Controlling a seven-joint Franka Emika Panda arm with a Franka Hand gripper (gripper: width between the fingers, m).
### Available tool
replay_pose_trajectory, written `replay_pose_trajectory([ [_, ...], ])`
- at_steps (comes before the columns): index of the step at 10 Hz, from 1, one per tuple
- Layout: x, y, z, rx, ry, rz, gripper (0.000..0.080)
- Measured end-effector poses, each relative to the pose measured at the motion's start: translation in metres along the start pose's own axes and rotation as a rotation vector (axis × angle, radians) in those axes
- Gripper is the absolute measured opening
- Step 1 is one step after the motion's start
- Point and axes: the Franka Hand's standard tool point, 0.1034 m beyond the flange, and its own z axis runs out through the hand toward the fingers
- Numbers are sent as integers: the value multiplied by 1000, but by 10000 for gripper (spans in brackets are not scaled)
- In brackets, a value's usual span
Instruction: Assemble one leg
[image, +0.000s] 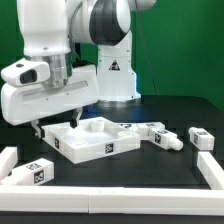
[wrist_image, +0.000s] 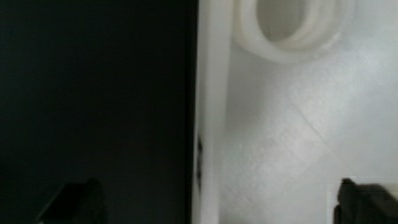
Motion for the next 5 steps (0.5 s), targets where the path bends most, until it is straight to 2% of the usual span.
replay_pose_trajectory([
  [1,-1,0,1,1,-1,1,649],
  [2,-1,3,3,-12,3,0,649],
  [3,-1,8,14,-30,2,5,649],
  [4,2,16,22,-37,0,6,649],
  [5,0,25,25,-67,11,10,649],
])
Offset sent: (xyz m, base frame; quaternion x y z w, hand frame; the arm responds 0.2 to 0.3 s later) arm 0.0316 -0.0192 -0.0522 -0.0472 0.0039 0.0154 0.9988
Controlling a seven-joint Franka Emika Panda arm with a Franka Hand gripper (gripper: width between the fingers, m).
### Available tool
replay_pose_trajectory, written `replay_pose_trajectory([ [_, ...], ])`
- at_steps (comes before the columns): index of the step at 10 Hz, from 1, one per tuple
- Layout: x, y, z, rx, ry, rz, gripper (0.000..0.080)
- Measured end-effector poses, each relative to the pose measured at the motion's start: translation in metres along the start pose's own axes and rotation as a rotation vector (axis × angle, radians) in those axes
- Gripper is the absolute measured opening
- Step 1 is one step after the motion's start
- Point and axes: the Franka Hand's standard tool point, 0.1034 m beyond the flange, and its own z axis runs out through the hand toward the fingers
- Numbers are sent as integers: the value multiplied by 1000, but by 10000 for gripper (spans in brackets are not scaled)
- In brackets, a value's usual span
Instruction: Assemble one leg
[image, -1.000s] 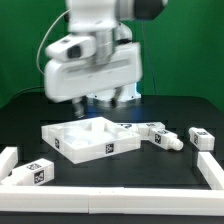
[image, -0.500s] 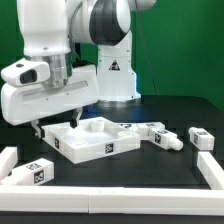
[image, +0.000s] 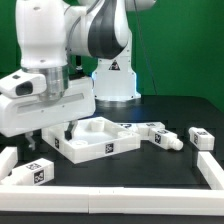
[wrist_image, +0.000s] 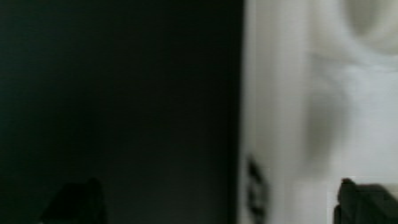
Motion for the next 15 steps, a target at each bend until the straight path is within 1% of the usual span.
replay_pose_trajectory([
  [1,-3,1,1,-10,2,4,649],
  [2,-3,0,1,-7,1,2,622],
  [3,-3,0,2,-7,0,3,622],
  [5,-3,0,2,-7,0,3,269],
  [6,-3,0,2,-7,0,3,134],
  [7,-3,0,2,-7,0,3,134],
  [8,-3,0,2,-7,0,3,45],
  [9,-3,0,2,-7,0,4,45],
  [10,1,0,-3,4,4,156,45],
  [11,17,0,-11,18,3,281,45],
  [12,37,-4,-18,60,-21,422,45],
  [13,62,-4,-25,66,-22,536,45],
  [14,86,-9,-31,54,-7,601,45],
  [15,104,-18,-30,47,-7,642,45],
])
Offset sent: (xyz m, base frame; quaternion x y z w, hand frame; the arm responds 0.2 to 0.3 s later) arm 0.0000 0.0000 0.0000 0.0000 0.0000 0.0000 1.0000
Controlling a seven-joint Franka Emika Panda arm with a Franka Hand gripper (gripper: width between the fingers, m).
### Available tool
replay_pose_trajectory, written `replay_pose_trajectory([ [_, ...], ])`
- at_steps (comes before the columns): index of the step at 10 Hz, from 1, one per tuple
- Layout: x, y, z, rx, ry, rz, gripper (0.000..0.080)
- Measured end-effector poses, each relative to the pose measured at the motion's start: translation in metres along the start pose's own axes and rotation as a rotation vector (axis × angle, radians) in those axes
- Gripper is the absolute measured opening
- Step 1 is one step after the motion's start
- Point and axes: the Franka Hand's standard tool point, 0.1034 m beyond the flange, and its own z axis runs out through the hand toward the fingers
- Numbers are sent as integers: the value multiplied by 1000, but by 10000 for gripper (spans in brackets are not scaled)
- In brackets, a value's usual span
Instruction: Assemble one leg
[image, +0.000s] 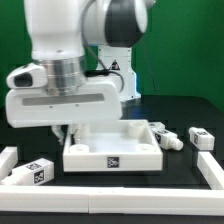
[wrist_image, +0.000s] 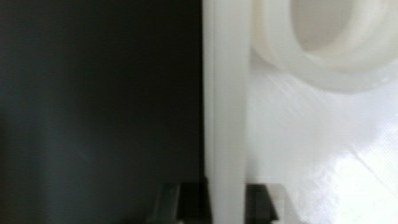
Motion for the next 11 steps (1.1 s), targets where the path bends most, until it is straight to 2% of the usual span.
replay_pose_trajectory([
  [2,30,-41,11,-27,12,47,45],
  [3,33,-51,15,-29,14,34,45],
  [8,30,-48,18,-30,7,32,45],
  [11,36,-53,31,-30,3,28,45],
])
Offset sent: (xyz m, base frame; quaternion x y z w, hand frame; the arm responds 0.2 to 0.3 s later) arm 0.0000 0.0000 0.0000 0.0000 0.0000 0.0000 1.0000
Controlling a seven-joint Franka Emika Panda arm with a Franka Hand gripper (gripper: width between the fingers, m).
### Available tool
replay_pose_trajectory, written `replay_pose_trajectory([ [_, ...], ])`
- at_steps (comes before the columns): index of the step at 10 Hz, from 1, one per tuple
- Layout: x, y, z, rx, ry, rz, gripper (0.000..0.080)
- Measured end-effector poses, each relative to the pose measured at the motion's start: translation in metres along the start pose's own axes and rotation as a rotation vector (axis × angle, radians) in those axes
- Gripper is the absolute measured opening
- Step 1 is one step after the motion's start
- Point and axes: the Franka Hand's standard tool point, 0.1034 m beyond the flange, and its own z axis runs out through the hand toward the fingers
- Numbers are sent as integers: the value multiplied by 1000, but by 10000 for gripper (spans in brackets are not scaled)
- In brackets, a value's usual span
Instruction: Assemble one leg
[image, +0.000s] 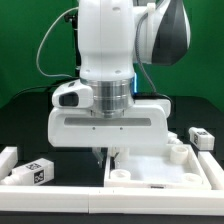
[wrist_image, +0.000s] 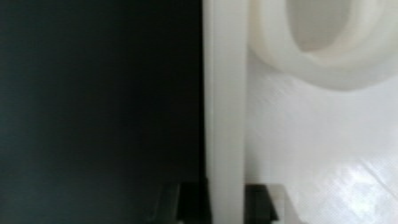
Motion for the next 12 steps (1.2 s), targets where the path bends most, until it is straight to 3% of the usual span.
replay_pose_trajectory([
  [2,7,-9,0,0,17,8,45],
  [5,8,-9,0,-5,23,4,45],
  [8,3,-12,-7,2,-2,11,441],
  [9,-3,-21,-23,13,-13,12,441],
  [10,-15,-31,-36,23,-34,31,596],
  [12,-35,-80,-66,26,-53,69,633],
])
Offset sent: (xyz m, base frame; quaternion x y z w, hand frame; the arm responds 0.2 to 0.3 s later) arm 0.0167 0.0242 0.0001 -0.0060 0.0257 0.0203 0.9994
